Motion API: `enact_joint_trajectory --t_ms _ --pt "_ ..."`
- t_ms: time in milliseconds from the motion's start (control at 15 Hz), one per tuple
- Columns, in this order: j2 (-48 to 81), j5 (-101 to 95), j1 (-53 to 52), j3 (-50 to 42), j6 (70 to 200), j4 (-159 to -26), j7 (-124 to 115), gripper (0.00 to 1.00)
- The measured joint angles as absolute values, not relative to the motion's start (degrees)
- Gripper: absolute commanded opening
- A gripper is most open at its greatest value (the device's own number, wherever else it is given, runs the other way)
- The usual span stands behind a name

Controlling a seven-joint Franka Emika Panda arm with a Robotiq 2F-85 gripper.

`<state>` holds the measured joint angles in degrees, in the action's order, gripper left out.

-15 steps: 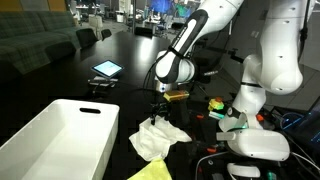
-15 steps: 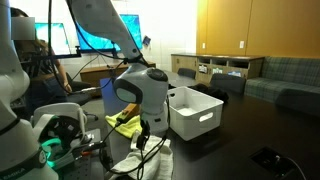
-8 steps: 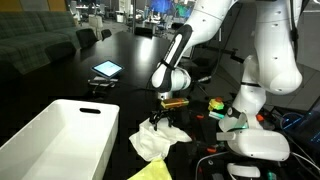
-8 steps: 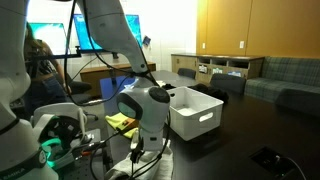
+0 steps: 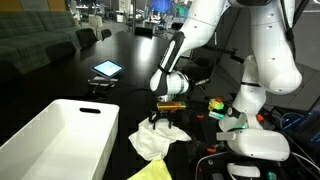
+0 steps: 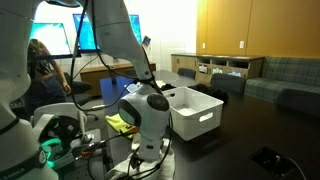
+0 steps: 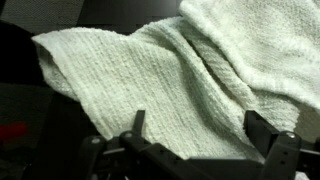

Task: Pick up the cloths from the table and put them in the box, then pick up the marker and the seal tape put them in the cup

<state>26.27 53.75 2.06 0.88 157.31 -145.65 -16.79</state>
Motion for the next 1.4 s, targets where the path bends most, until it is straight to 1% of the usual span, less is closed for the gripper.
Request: enact_joint_trajectory --t_ms 200,267,333,400,467,867,1000,1200,1400 --pt "28.0 54.3 2.0 0.3 158.7 -144.5 -20.3 1.00" --pt "28.6 54.3 1.7 -0.2 158.9 -144.1 -21.7 0.92" --pt "29.1 54.2 1.3 -0.8 159.0 -143.7 -22.9 0.74" --pt "29.6 54.0 0.8 -1.4 159.0 -143.3 -24.0 0.67" --pt "29.9 53.6 0.4 -1.8 159.0 -142.8 -25.0 0.57" --pt "29.9 49.5 -2.6 -4.0 158.9 -141.2 -30.8 0.12" --pt "29.5 47.4 -3.5 -5.0 159.0 -141.1 -32.2 0.00" --pt "27.9 41.2 -6.0 -8.3 160.5 -141.9 -35.3 0.01" --pt "24.2 29.1 -11.9 -15.5 163.8 -144.4 -41.9 0.02"
